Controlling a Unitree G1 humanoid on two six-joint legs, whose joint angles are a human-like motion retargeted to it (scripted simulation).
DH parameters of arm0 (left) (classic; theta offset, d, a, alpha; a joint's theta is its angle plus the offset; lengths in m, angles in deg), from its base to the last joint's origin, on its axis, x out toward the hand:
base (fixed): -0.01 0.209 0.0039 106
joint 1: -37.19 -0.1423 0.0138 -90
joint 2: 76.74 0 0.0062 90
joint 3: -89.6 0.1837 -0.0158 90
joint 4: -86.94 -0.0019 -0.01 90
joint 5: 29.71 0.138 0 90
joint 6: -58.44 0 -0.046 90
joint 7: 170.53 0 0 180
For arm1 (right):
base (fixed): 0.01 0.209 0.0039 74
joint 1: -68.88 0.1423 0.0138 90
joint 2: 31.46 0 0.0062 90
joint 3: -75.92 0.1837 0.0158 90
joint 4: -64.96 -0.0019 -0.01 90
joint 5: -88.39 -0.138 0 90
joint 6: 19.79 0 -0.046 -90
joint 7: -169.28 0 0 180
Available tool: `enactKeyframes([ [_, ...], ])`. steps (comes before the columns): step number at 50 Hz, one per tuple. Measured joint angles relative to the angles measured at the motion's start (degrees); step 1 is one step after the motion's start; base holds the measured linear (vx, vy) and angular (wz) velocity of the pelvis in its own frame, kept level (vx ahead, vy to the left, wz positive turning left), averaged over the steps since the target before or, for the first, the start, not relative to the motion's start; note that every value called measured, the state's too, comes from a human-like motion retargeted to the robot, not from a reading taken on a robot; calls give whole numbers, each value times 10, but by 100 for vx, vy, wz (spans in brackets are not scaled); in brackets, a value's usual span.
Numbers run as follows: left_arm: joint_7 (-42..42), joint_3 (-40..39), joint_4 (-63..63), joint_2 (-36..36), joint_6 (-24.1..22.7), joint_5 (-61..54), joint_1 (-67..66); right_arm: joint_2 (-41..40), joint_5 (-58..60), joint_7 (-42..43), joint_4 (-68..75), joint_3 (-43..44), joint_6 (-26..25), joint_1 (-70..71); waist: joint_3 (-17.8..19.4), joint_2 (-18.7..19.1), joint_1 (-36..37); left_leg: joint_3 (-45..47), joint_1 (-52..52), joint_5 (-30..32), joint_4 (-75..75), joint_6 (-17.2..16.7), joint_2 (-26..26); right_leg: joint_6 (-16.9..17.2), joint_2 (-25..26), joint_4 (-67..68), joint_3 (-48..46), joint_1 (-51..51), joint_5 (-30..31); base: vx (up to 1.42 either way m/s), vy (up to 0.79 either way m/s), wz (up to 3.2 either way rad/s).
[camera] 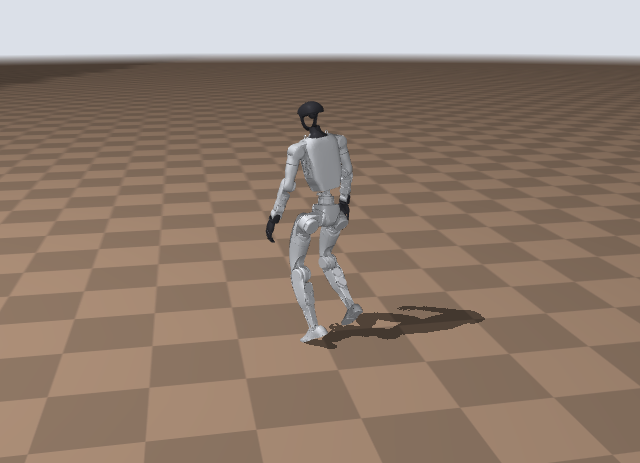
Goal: Sport exercise
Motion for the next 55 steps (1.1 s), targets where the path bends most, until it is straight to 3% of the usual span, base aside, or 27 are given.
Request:
enactKeyframes([
  [2, 11, 11, 12, 11, -3, 1, 9, 0, 4, -1, -9, -3, 1, -14, -29, 12, -2, -20, -42, 3, 11, -15, 20, 0, 23, -53, 3, -9, -10, -2, -9, 60],
  [5, 23, 24, 32, 20, -7, 0, 15, -5, -1, 6, -13, 3, 4, -31, -52, 25, -3, -34, -79, -39, 59, -6, 51, 0, 58, -102, 20, 7, -40, -4, -6, 34],
  [7, 30, 27, 37, 21, -9, 1, 15, -10, -7, 13, -8, 14, 6, -37, -62, 33, 0, -36, -88, -118, 102, 19, 69, 0, 77, -115, 37, 27, -95, -5, 3, 14],
  [10, 26, 21, 23, 10, -8, 5, 5, -19, -6, 30, 9, 29, 10, -37, -63, 39, 11, -30, -90, -306, 189, 78, 84, -16, 77, -92, 51, 50, -280, -6, 11, -12],
  [12, 13, 10, -10, -5, -2, 11, -1, -25, 2, 49, 32, 38, 9, -20, -40, 40, 18, -21, -76, -413, 227, 106, 97, -38, 69, -65, 41, 66, -381, -3, 5, -21],
  [13, 5, 2, -31, -16, 0, 8, -6, -30, 4, 61, 44, 43, 9, -10, -24, 40, 22, -15, -68, -435, 241, 113, 103, -42, 65, -53, 36, 76, -400, 0, 5, -18],
  [15, -5, -15, -79, -42, -4, -7, -14, -39, 15, 82, 73, 48, 11, 21, 25, 45, 39, -15, -26, -424, 231, 113, 106, -43, 66, -75, 34, 126, -392, 4, 7, -15],
  [16, -2, -19, -90, -50, -4, -14, -32, -42, 18, 86, 77, 47, 11, 21, 28, 46, 46, -17, -23, -400, 214, 109, 104, -38, 66, -97, 36, 137, -372, 6, 8, -7],
  [20, 30, -23, -108, -64, -4, -37, -108, -46, 30, 86, 81, 30, 10, 14, 9, 47, 71, -36, -28, -278, 130, 73, 86, -3, 63, -178, 29, 145, -232, 6, 9, -1],
  [23, 51, -17, -98, -61, -5, -43, -152, -38, 45, 81, 79, 24, 15, 18, -7, 46, 87, -44, -26, -254, 80, 72, 74, 0, 60, -211, 12, 143, -202, 1, 9, 5],
  [31, 50, -17, -66, -63, -14, -52, -185, -34, 63, 98, 79, 23, 21, 50, -3, 30, 120, -43, -11, -347, 64, 123, 23, -15, -17, -179, -46, 136, -293, -4, 13, 13],
  [41, 43, 2, -63, -66, -17, -59, -128, -50, 60, 74, 65, 14, 20, 80, 12, 0, 105, -33, 30, -309, -45, 137, -32, -8, -79, -179, -50, 122, -287, -3, 6, 7],
  [45, 45, 11, -63, -63, -16, -52, -101, -47, 57, 70, 52, 14, 20, 91, 2, 10, 92, -31, 45, -288, -110, 137, -24, -12, -64, -223, -49, 119, -270, -2, 2, -30],
  [53, 28, 33, -56, -65, -22, -40, -91, -46, 59, 99, 48, 19, 27, 58, 14, 13, 53, -13, 31, -308, -55, 141, -28, -13, -66, -175, -14, 92, -285, -8, -1, -28],
  [55, 23, 37, -54, -63, -23, -38, -77, -42, 63, 108, 51, 26, 27, 61, -2, 35, 56, -12, 33, -299, -95, 139, -2, -19, -33, -234, -20, 97, -262, 2, -1, -58],
])
